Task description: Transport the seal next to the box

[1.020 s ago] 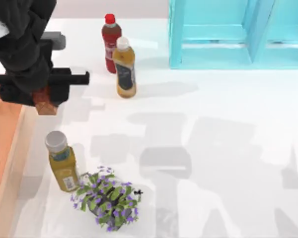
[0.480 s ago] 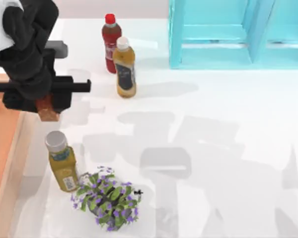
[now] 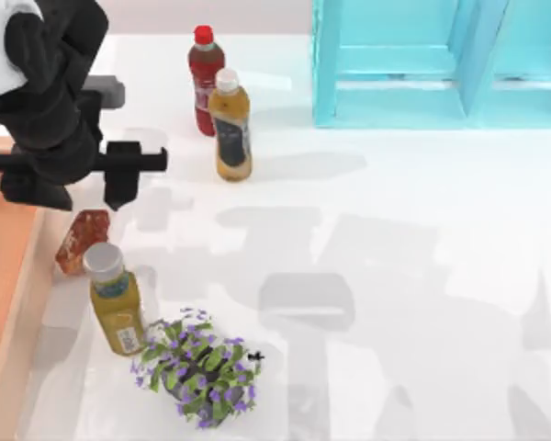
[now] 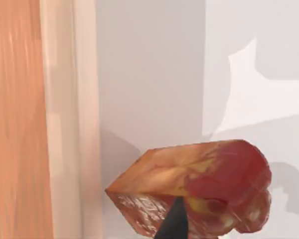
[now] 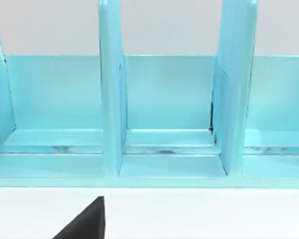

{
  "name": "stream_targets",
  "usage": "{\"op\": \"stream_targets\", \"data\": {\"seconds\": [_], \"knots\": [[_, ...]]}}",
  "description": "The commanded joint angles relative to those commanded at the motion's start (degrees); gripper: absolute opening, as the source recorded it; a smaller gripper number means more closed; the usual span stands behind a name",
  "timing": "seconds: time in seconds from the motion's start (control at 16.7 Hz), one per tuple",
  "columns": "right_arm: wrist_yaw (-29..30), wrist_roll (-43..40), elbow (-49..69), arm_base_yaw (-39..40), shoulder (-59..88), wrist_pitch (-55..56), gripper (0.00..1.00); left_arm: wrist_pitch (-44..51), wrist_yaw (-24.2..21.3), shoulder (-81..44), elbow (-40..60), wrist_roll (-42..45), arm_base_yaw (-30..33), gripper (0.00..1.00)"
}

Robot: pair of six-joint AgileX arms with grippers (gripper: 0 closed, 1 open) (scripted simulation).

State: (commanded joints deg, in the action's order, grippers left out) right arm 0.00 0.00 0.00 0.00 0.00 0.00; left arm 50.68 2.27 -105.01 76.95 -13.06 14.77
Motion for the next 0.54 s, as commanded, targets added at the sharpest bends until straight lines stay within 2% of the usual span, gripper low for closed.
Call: {"op": "stream_targets", "data": {"seconds": [0.18,0.54], "knots": [[0.0,0.0,0.0,0.0,0.0,0.0,1.00,0.0,0.0,0.0,0.0,0.0,0.0,0.98],[0.0,0.0,0.0,0.0,0.0,0.0,1.00,0.0,0.0,0.0,0.0,0.0,0.0,1.00]]}}
